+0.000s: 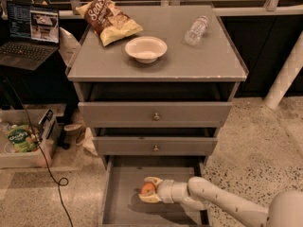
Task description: Pick orange from bottom drawer and place on counter
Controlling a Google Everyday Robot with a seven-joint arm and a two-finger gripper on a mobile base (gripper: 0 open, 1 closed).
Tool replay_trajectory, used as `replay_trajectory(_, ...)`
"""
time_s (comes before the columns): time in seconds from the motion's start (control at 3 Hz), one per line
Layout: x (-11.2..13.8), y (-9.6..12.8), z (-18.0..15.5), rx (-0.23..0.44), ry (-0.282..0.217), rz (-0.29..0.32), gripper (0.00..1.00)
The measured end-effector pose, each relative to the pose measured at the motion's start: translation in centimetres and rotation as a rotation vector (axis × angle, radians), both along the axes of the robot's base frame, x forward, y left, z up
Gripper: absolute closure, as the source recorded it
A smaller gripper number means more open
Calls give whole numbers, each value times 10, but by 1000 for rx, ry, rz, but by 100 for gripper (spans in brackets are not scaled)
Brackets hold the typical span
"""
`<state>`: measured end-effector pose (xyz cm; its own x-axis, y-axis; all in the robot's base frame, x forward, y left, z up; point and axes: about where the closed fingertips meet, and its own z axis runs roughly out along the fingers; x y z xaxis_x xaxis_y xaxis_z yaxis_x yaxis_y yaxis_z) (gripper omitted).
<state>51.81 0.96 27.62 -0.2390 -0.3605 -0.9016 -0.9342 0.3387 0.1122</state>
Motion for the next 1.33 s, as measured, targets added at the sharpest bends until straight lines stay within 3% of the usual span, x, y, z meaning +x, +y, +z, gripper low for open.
replay_trajectory(0.33, 1, -2, 67, 20, -68, 96, 100)
replay_trajectory(1.0, -1, 6, 205, 32, -258, 269, 100)
replay_trajectory(1.33, -1, 6, 205, 32, -258, 269, 100)
